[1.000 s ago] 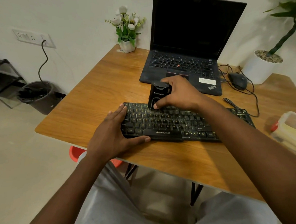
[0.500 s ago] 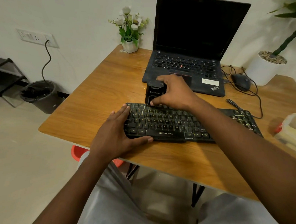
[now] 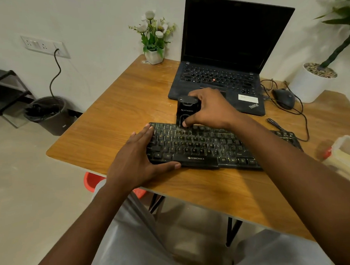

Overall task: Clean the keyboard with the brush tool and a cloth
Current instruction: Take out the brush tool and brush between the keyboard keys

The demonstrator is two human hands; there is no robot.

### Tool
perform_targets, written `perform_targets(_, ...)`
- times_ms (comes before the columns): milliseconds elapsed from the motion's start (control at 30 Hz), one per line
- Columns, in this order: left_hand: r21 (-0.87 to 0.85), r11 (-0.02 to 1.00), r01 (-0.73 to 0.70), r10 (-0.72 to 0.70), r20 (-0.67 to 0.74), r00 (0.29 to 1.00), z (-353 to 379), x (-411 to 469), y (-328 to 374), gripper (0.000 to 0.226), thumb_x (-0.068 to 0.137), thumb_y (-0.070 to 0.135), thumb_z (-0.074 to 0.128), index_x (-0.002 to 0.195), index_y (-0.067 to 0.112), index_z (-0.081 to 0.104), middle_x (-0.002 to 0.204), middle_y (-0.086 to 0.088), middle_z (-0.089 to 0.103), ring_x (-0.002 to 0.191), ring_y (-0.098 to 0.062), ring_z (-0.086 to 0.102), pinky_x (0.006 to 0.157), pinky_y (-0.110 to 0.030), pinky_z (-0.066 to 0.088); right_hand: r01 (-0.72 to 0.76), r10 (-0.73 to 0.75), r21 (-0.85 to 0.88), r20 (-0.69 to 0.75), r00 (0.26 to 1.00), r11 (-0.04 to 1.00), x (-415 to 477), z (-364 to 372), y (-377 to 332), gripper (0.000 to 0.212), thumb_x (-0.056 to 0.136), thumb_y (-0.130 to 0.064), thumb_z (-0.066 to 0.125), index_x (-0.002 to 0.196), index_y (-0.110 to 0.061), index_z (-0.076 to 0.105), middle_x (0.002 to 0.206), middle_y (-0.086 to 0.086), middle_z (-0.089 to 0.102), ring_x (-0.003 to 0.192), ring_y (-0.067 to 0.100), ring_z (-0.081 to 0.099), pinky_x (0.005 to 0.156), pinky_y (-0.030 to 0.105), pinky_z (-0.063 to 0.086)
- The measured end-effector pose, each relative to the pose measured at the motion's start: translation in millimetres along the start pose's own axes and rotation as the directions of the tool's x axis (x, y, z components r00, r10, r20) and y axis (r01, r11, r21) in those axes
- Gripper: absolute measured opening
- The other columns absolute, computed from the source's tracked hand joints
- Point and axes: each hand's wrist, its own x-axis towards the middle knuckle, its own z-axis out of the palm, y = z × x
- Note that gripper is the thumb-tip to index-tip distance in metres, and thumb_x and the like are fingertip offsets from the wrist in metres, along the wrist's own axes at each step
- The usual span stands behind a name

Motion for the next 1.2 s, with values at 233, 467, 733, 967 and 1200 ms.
perform_targets(233, 0.006, 1.000, -0.006, 0.006, -0.011, 1.000, 1, 1, -2, 0.137, 0.061, 0.099, 0.066, 0.166, 0.020, 0.029, 0.173, 0.004, 0.027, 0.158, -0.010, 0.027, 0.133, -0.038, 0.017, 0.038, -0.039, 0.035, 0.019, 0.999, 0.999, -3, 16, -8, 0.041, 0.065, -0.021, 0.099, 0.096, -0.017, 0.072, 0.091, 0.000, 0.078, 0.081, 0.018, 0.077, 0.073, 0.051, 0.065)
perform_targets(467, 0.001, 1.000, -0.001, 0.001, -0.007, 1.000, 2, 2, -2, 0.139, 0.059, 0.101, 0.063, 0.166, 0.020, 0.029, 0.173, 0.001, 0.029, 0.158, -0.014, 0.030, 0.133, -0.040, 0.019, -0.007, 0.007, 0.005, 0.080, 0.997, 1.000, -27, -11, 13, 0.042, 0.067, -0.016, 0.098, 0.101, -0.017, 0.073, 0.098, 0.001, 0.079, 0.092, 0.017, 0.077, 0.086, 0.049, 0.064)
perform_targets(733, 0.010, 1.000, 0.004, -0.004, 0.006, 1.000, 0, 0, 1, 0.141, 0.058, 0.103, 0.060, 0.167, 0.020, 0.027, 0.173, 0.001, 0.028, 0.158, -0.016, 0.029, 0.133, -0.038, 0.017, -0.077, 0.085, 0.056, -0.152, 0.985, 0.995, -28, -17, 33, 0.044, 0.070, -0.014, 0.097, 0.105, -0.018, 0.071, 0.099, -0.002, 0.077, 0.093, 0.017, 0.075, 0.076, 0.034, 0.064)
perform_targets(967, 0.007, 1.000, 0.017, -0.017, 0.011, 1.000, -1, -1, 0, 0.140, 0.058, 0.102, 0.062, 0.167, 0.020, 0.027, 0.174, 0.002, 0.027, 0.158, -0.016, 0.028, 0.132, -0.038, 0.017, -0.065, 0.051, 0.127, 0.114, 0.992, 0.990, -42, -26, 29, 0.046, 0.069, -0.010, 0.098, 0.109, -0.012, 0.075, 0.103, 0.005, 0.081, 0.096, 0.022, 0.079, 0.090, 0.051, 0.064)
perform_targets(1200, 0.019, 1.000, 0.016, -0.016, 0.012, 1.000, 0, 0, 0, 0.140, 0.059, 0.101, 0.063, 0.167, 0.020, 0.027, 0.173, 0.001, 0.028, 0.158, -0.017, 0.029, 0.132, -0.037, 0.016, -0.103, 0.094, 0.164, 0.065, 0.993, 0.981, -51, -39, 40, 0.043, 0.071, -0.003, 0.095, 0.105, -0.019, 0.073, 0.096, -0.002, 0.080, 0.086, 0.006, 0.077, 0.067, 0.013, 0.058)
